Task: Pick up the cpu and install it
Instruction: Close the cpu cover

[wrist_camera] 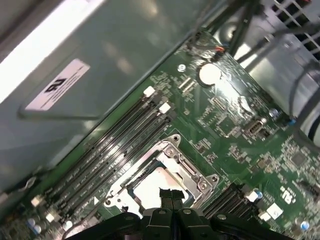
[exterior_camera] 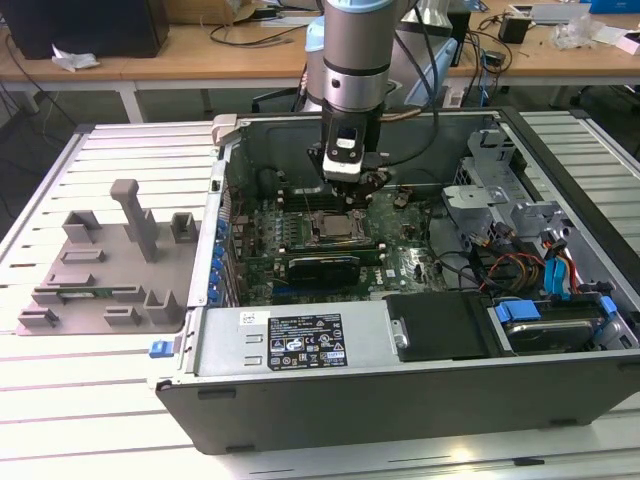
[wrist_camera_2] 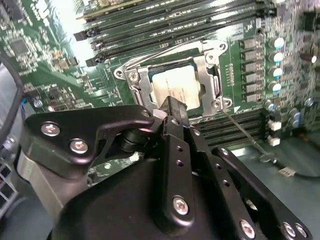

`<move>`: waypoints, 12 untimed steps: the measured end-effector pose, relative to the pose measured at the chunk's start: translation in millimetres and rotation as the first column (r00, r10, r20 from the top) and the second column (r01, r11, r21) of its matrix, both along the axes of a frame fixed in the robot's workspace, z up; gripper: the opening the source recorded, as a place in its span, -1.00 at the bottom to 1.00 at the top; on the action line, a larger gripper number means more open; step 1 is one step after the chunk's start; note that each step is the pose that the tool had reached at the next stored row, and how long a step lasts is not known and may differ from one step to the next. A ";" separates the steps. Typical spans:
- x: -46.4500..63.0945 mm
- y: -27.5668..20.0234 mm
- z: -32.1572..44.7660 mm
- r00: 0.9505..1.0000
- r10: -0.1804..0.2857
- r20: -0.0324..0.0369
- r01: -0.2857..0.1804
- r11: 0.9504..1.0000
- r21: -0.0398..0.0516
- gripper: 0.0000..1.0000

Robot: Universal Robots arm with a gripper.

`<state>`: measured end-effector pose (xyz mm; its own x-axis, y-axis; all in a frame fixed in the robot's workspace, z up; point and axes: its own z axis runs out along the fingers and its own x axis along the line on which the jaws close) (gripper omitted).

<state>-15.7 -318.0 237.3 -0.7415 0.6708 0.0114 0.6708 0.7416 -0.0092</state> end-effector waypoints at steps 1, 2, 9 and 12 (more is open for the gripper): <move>0.0 0.0 0.0 1.000 0.022 0.000 -0.022 1.000 0.000 -0.79; 0.0 0.0 0.0 0.998 0.064 0.000 -0.064 0.998 0.000 -0.79; 0.0 0.0 -0.2 0.975 0.224 0.000 -0.224 0.975 0.000 -0.79; 0.0 0.0 -0.3 0.950 0.313 0.000 -0.313 0.950 0.000 -0.79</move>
<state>-15.7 -318.0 237.0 -0.9144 0.4047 0.0114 0.4046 0.9144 -0.0092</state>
